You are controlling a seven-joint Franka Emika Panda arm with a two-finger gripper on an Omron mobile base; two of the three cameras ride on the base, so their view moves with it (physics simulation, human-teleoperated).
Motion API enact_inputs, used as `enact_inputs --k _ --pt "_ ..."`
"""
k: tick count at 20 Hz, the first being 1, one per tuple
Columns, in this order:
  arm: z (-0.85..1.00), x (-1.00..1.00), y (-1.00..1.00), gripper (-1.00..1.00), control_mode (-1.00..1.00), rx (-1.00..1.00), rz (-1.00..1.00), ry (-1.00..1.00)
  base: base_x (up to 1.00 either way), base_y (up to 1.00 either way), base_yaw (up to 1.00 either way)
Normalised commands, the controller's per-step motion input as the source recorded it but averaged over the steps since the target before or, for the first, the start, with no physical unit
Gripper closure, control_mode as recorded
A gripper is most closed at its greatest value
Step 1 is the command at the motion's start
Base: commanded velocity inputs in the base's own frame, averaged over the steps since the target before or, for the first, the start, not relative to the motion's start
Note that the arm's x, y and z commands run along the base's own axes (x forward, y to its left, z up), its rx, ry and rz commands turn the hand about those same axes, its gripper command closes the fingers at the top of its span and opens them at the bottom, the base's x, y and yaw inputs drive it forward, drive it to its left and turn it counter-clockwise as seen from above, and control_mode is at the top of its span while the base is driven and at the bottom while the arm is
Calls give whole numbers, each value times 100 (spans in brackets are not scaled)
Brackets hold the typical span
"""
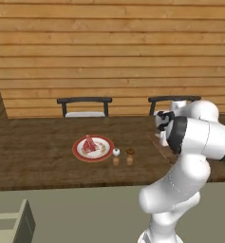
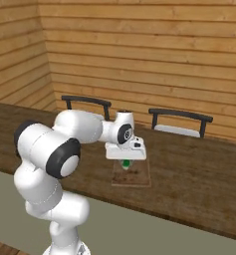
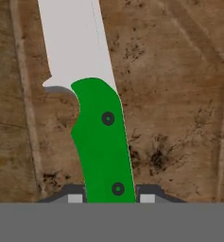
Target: Pick up the knife from the drawer and place it on the cutting board. Then place the meat from the plate to the cutting board.
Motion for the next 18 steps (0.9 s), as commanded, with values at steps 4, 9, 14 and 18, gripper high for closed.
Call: enact_inputs --k 4,9,14,18 --pt "-1 13 -53 100 -100 1 4 -1 0 0 0" --pt "-35 1 -14 100 -100 0 1 -2 0 0 0" --pt "-43 0 0 100 -100 0 1 -9 0 0 0" --pt "-42 0 0 100 -100 0 0 -6 0 0 0"
